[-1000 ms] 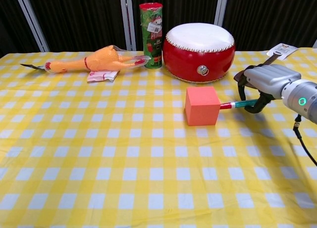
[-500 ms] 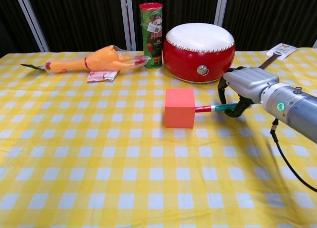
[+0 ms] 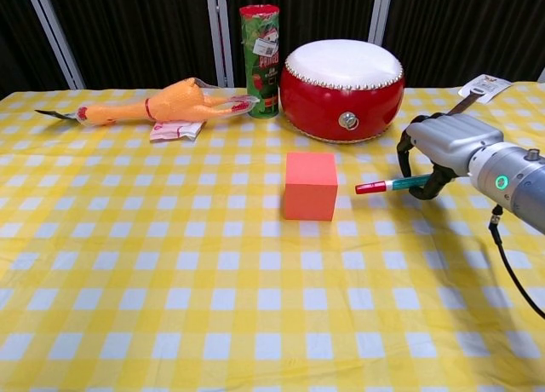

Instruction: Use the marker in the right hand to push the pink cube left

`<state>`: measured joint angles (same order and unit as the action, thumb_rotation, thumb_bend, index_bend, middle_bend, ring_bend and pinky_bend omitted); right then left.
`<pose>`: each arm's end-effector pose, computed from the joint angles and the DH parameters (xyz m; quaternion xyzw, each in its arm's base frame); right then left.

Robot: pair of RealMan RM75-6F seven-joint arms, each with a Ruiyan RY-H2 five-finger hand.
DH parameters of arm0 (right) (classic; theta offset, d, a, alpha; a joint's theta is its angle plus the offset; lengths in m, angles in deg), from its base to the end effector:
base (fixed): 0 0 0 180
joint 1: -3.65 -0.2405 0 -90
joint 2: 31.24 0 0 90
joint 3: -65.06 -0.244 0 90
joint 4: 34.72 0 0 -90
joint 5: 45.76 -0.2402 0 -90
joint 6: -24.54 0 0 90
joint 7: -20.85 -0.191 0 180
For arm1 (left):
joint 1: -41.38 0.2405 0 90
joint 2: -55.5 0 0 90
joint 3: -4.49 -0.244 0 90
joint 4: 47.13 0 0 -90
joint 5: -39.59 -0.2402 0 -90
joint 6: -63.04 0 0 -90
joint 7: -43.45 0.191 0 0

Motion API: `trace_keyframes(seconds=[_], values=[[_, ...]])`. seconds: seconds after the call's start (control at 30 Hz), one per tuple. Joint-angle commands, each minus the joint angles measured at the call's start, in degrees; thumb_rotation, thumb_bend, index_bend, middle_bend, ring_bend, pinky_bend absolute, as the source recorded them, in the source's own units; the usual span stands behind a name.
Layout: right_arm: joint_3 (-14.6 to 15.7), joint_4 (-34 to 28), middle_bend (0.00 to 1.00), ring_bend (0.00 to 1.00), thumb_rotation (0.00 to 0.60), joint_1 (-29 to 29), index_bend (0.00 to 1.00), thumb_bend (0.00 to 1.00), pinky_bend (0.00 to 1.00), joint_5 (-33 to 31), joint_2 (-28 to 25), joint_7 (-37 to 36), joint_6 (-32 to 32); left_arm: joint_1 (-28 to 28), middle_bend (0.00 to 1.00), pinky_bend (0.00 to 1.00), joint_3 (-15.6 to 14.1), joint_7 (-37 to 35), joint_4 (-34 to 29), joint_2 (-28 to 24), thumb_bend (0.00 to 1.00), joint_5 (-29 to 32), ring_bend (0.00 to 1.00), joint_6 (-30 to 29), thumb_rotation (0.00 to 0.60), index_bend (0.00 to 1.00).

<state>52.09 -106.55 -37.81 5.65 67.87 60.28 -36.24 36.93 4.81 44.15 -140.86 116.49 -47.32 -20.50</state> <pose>-0.1749 -0.4091 -0.0750 0.7084 -0.3422 0.2710 0.5547 -0.3181 0.2163 0.1275 -0.6182 -0.3935 -0.3558 0.5800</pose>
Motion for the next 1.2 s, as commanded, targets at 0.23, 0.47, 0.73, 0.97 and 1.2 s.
trace_keyframes(seconds=[0.23,0.47,0.73,0.97,1.2], values=[[-1.63,0.01,0.25,0.02,0.600,-1.85,0.63,0.50,0.05,-1.58,2.60,1.95,-0.45,-0.13,0.00,0.00,0.00,-0.59,-0.30,-0.25,0.00,0.33,0.00,0.46,0.600,0.00],[-2.48,-0.64,0.26,0.03,0.600,-3.74,0.63,0.50,0.06,-2.35,5.18,4.30,-1.16,-0.24,0.00,0.00,-0.03,-1.32,-0.48,-0.59,0.00,0.59,0.00,0.90,0.600,0.00],[-2.81,-1.11,0.26,0.03,0.600,-5.11,0.63,0.50,0.06,-3.06,7.81,6.08,-2.00,-0.20,0.00,0.00,-0.27,-1.61,-0.52,-0.77,0.00,0.12,0.00,0.78,0.600,0.00],[-2.89,-1.88,0.26,0.03,0.600,-4.94,0.63,0.50,0.06,-3.69,7.58,7.16,-3.27,-0.09,0.00,0.00,-0.28,-1.74,-0.49,-0.89,0.00,0.32,0.00,0.75,0.600,0.00],[-2.37,-2.98,0.26,0.03,0.600,-3.74,0.63,0.50,0.06,-4.54,6.17,7.60,-4.36,-0.09,0.00,0.00,-0.31,-1.37,-0.58,-0.80,0.00,0.25,0.00,0.70,0.600,0.00]])
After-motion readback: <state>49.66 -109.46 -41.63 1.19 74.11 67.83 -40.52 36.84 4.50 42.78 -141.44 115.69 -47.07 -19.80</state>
